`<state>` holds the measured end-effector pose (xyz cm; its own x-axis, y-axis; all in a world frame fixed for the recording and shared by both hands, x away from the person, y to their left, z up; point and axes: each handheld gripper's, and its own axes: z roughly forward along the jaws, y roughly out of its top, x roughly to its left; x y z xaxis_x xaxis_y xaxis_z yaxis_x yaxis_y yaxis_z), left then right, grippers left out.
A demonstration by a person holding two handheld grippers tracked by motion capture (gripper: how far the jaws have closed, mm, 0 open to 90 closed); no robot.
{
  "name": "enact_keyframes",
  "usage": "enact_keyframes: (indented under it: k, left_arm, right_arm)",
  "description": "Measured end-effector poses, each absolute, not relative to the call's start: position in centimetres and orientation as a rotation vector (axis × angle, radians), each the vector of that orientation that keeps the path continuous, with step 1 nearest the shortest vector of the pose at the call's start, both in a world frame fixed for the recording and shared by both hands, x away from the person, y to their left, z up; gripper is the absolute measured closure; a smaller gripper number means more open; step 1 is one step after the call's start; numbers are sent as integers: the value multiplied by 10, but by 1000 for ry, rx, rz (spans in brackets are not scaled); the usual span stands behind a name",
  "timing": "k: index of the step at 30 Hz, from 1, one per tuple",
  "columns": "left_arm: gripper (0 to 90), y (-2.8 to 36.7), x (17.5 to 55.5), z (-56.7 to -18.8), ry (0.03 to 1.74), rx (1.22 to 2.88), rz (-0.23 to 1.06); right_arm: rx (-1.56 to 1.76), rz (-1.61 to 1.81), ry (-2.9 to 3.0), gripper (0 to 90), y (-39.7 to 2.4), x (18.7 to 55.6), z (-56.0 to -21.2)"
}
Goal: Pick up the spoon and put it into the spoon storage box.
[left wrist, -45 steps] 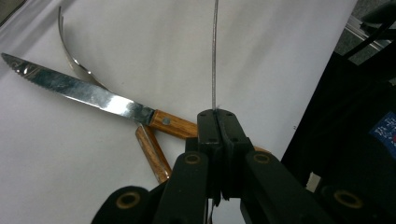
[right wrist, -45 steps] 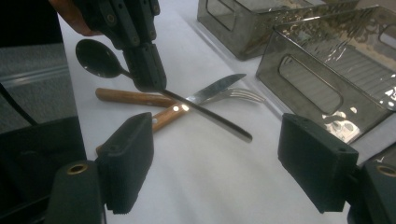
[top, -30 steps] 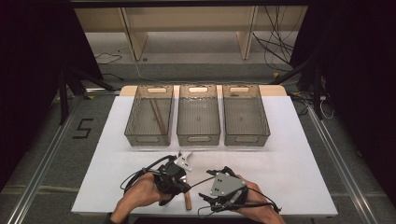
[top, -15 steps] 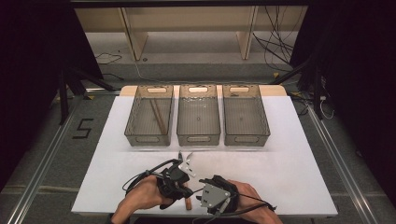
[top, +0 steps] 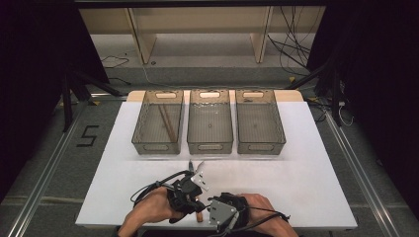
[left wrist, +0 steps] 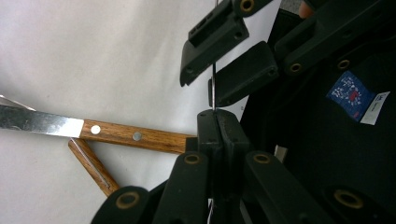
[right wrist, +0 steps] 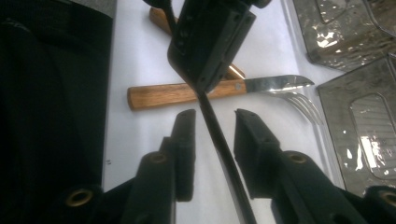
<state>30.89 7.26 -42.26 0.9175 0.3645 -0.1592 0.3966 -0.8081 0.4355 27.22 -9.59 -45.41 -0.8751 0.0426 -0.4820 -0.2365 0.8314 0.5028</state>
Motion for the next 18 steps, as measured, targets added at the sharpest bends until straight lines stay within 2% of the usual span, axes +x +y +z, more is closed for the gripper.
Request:
enact_keyframes:
  k: [10,14,18]
  left_arm:
    - [873,72,309,-424,541,2618,-122]
    - [839,74,309,-422,555,2599,-128]
    - [793,80,313,-419,599,2573,-142]
  right_arm:
    - [-246,716,2519,835,-95,270,-456]
    - [-260,700,2535,886,-94,268,-458]
    - [-258,684,2531,894,-94,267,-458]
